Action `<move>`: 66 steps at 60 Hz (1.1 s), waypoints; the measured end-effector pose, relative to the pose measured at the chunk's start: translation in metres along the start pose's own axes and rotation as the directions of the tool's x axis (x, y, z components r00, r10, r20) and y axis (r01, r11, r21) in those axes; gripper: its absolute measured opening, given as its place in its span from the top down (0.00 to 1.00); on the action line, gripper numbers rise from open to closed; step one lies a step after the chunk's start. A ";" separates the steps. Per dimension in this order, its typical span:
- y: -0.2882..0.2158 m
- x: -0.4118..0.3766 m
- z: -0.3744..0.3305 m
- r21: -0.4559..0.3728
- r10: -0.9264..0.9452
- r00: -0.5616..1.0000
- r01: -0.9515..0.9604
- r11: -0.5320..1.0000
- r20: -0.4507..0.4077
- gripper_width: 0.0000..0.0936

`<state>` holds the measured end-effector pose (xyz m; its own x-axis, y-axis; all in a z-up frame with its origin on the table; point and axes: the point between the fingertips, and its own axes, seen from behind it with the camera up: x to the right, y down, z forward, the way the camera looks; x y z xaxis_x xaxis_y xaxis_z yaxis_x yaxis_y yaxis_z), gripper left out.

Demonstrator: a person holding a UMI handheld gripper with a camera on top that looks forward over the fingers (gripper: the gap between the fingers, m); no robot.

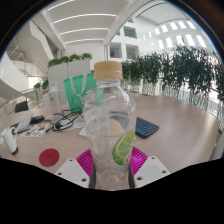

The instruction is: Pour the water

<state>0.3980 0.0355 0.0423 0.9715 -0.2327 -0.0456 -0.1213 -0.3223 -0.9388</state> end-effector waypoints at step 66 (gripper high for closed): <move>-0.159 -0.338 -0.046 -0.228 -0.658 -0.749 0.655 -0.720 -0.075 0.59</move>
<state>0.0800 0.1233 0.2228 -0.6636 0.3175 0.6774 0.6775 -0.1290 0.7242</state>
